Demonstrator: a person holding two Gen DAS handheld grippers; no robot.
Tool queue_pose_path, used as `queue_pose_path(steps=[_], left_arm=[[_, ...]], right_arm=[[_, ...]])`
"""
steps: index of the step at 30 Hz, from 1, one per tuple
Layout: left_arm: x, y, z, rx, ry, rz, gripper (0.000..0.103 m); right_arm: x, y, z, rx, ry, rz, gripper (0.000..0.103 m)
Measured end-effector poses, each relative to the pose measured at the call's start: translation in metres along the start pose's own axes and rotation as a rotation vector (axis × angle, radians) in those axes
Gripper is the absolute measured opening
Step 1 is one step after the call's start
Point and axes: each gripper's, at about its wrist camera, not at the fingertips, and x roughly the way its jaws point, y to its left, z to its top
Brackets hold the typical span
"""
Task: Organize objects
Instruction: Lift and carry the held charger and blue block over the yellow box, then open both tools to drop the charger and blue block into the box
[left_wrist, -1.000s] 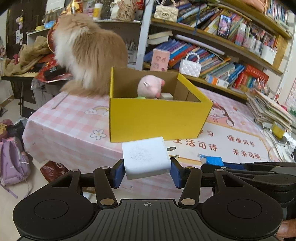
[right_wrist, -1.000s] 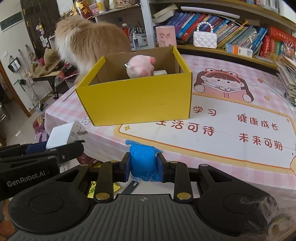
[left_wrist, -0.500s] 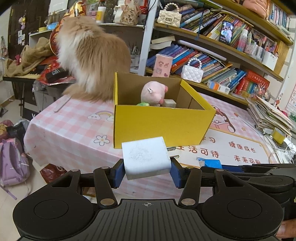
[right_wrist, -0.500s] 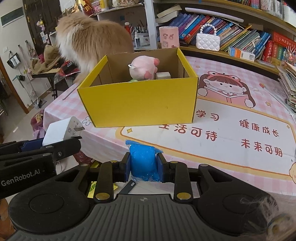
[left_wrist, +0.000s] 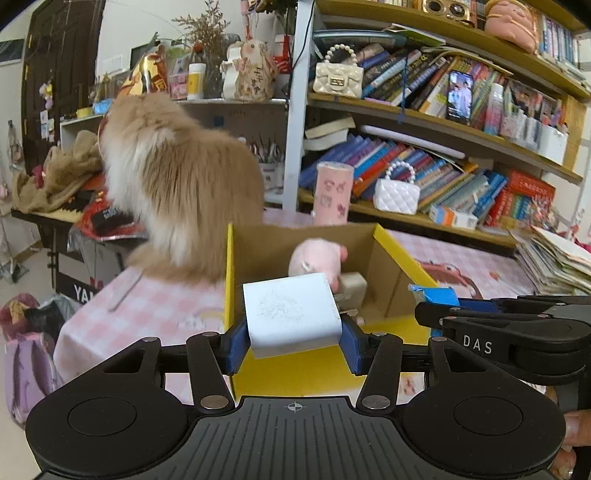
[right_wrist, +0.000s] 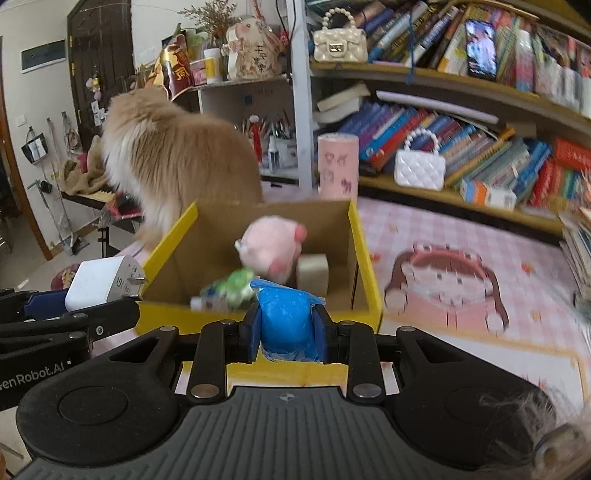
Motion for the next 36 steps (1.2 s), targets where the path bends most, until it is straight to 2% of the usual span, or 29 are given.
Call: queue_pose_path(steps=[6,11,19,36], left_arm=[[0.039,-0.006,0.018,-0.004,0.017,0.044,0.05],[0.072,-0.012,0.021,0.001,0.068,0.081,0.05],[0.106,-0.018,0.024,0.007,0.133,0.12,0.05],[0.143,-0.023,0.024,-0.007,0.21,0.166,0.05]], right_arm=[[0.043,-0.008,0.021,-0.073,0.008,0.029,0.027],[0.086,-0.014,0.024,-0.137,0.089,0.064,0.027],[0.128,-0.019,0.025,-0.195,0.164,0.123,0.027],[0.158,-0.018,0.025,-0.301,0.235,0.21,0.027]])
